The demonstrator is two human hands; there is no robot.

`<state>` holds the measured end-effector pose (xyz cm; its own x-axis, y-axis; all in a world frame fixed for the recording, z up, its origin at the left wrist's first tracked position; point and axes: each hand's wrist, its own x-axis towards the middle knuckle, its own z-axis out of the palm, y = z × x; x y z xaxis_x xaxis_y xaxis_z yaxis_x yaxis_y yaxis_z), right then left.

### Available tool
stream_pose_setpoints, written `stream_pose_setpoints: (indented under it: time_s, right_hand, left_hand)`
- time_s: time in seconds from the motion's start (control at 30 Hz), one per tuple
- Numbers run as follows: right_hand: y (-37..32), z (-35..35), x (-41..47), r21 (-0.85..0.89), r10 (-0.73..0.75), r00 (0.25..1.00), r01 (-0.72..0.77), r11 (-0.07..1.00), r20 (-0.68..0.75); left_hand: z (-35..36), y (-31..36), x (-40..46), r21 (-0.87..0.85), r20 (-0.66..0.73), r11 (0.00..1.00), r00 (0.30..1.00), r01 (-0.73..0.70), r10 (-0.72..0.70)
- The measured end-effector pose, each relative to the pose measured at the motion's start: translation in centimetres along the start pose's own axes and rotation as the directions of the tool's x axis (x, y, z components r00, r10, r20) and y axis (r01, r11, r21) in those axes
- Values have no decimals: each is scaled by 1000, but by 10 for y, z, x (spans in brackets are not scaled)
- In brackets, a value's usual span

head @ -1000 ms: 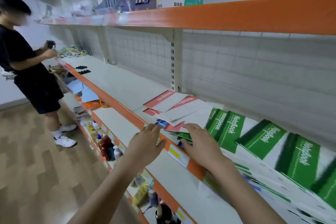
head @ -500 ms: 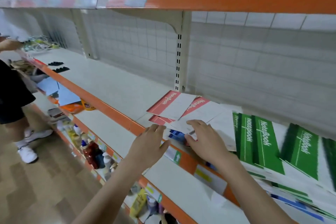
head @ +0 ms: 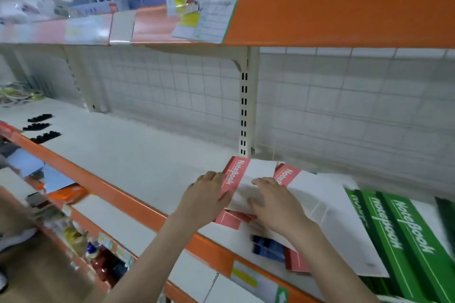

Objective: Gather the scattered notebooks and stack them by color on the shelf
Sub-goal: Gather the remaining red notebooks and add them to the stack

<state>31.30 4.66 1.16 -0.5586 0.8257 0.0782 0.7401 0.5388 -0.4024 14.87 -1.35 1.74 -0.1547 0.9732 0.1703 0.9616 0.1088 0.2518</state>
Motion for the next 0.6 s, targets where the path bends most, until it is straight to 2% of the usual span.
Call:
stream_pose_setpoints:
  time_s: [0.17,0.43,0.6]
  right_hand:
    - [9,5,7,-29,88,996,-88,996,-8]
    - [16,15,16,-35,206,976,-209,977,-73]
    - [16,26,22,-106,247,961,-261,960,-127]
  left_hand:
    - [11,-4,28,-27,84,1000,996,-11,14]
    - [27,-3,70,134,246,985,959,108,-139]
    - [29,-8,88,75,286,995,955,65,-84]
